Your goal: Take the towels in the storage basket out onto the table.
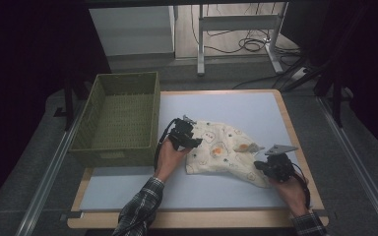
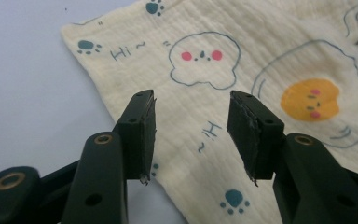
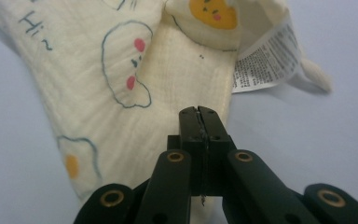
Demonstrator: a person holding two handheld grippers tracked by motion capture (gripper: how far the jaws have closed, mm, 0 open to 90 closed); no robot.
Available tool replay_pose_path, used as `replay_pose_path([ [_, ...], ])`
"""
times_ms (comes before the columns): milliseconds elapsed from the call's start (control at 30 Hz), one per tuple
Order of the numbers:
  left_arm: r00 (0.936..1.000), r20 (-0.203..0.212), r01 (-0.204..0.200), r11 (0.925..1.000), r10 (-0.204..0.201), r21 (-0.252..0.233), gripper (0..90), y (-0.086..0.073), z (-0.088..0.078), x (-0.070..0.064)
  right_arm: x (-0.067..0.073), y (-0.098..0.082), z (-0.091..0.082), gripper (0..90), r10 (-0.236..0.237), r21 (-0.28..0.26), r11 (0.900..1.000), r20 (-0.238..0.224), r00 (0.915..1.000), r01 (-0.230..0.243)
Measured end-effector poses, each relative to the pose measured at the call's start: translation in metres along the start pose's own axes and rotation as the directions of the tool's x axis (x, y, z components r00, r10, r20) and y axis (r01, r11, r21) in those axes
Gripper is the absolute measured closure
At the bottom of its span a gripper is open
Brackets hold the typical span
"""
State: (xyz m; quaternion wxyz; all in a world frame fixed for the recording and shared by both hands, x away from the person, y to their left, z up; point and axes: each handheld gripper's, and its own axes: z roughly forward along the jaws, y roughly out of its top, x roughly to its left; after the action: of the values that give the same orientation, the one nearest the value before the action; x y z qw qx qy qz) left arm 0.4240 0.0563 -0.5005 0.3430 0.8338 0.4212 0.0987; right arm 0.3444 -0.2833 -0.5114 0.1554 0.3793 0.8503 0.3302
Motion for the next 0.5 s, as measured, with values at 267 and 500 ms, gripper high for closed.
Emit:
replay_pose_path([
  [267, 1.0, 0.003, -0.009, 1.0, 0.009, 0.001, 50.4, -0.011, -0.008, -0.003, -0.001, -0.03, -0.037, 89.5, 0.06, 0.007, 0.998, -0.037, 0.9975, -0.059],
  [500, 0.9999, -0.009, 0.014, 0.9999, -0.014, -0.006, 49.9, -0.015, -0.01, 0.005, -0.008, -0.019, -0.047, 79.0, 0.062, -0.041, 0.997, -0.006, 0.998, -0.062],
])
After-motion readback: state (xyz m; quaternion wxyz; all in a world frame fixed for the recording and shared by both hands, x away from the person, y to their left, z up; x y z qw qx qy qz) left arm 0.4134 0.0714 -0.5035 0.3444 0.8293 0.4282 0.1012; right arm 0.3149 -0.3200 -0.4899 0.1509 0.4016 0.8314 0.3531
